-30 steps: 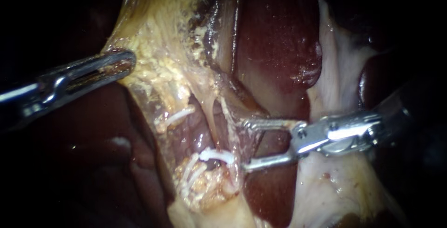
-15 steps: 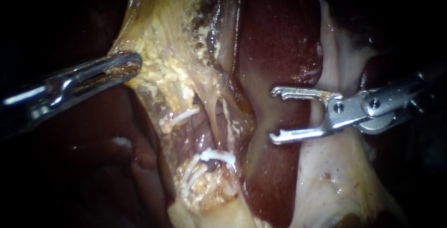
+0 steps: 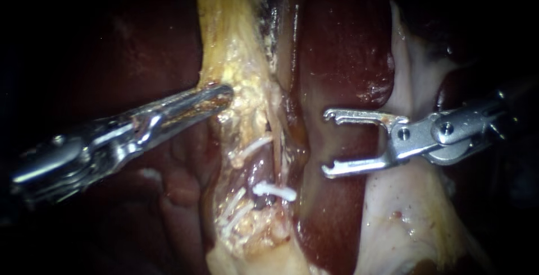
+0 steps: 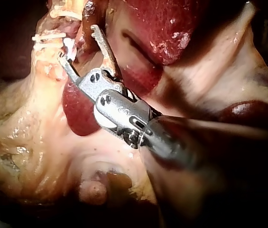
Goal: Going back first clip right tube
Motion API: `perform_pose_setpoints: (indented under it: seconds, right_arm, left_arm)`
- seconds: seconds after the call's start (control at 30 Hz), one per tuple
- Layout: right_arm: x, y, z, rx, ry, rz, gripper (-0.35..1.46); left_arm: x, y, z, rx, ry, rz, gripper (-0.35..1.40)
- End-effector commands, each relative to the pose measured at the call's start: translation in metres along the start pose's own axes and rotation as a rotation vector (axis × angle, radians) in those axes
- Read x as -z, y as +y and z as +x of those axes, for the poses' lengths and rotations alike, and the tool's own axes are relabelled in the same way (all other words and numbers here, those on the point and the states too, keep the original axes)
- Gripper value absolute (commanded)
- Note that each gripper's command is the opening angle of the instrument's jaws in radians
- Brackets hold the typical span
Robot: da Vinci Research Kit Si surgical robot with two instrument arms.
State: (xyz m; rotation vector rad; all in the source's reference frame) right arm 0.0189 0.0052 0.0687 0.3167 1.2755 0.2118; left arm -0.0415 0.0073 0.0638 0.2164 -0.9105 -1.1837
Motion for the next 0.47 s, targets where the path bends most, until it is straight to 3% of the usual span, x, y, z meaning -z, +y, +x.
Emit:
perform_pose_setpoints:
  seconds: [0.03, 0.3, 0.47]
  right_arm:
    - [0.0, 0.0, 0.0, 0.0, 0.0, 0.0, 0.6]
    - [0.0001, 0.0, -0.0001, 0.0, 0.002, 0.006, 0.6]
    - [0.0001, 0.0002, -0.0009, 0.003, 0.008, 0.017, 0.6]
  left_arm:
    - [0.0002, 0.0001, 0.0001, -0.001, 0.002, 0.002, -0.35]
    - [0.0011, 0.0009, -0.0004, -0.001, 0.006, 0.009, -0.35]
    - [0.0018, 0.0012, -0.0009, 0.0, 0.005, -0.001, -0.35]
